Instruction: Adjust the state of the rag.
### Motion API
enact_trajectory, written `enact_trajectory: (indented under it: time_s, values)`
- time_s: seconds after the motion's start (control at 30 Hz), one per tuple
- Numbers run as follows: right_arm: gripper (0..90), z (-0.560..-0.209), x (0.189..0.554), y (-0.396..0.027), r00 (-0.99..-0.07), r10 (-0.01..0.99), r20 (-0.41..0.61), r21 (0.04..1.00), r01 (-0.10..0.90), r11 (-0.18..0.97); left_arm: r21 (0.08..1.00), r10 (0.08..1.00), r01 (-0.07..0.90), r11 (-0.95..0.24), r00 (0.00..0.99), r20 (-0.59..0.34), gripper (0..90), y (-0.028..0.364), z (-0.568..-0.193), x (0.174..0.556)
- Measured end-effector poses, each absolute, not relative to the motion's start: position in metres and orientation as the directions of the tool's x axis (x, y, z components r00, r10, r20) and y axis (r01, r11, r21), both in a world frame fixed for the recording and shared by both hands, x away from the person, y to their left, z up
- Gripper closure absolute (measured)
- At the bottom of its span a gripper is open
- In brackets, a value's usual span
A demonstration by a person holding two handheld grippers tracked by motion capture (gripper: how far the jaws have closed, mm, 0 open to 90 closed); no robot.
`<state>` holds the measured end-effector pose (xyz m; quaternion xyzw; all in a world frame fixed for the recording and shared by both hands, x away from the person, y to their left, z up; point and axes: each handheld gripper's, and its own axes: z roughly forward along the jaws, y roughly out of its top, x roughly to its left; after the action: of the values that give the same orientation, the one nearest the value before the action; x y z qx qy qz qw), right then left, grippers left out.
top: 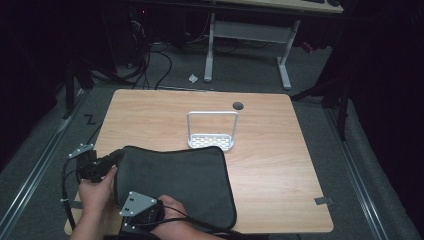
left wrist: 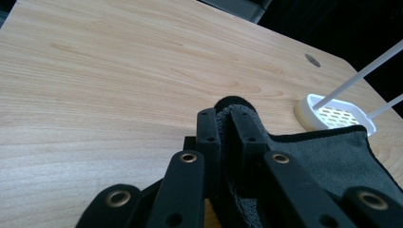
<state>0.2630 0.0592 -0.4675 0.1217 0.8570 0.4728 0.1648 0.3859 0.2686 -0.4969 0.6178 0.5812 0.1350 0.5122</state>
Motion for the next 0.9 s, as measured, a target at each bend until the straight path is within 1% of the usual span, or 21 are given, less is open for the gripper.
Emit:
enact_trajectory:
  time_s: [0.2, 0.47, 0.67, 0.9]
  values:
    - [81.9, -0.465, 0.264, 0.035, -0.898, 0.405, -0.173, 0.858, 0.065, 0.510, 0.787, 0.868, 0.592, 0.172, 0.286, -0.405, 83.2, 0.242, -0.490, 0.390]
    - [81.4, -0.461, 0.263, -0.020, -0.856, 0.485, -0.177, 0.864, 0.101, 0.494, 0.800, 0.871, 0.585, 0.132, 0.317, -0.376, 83.1, 0.194, -0.485, 0.400]
    - [81.2, -0.465, 0.264, -0.066, -0.817, 0.550, -0.173, 0.860, 0.147, 0.489, 0.799, 0.862, 0.591, 0.113, 0.342, -0.374, 83.1, 0.157, -0.486, 0.409]
    - [80.9, -0.475, 0.260, -0.112, -0.777, 0.610, -0.154, 0.850, 0.211, 0.483, 0.804, 0.850, 0.592, 0.062, 0.391, -0.353, 82.9, 0.114, -0.485, 0.413]
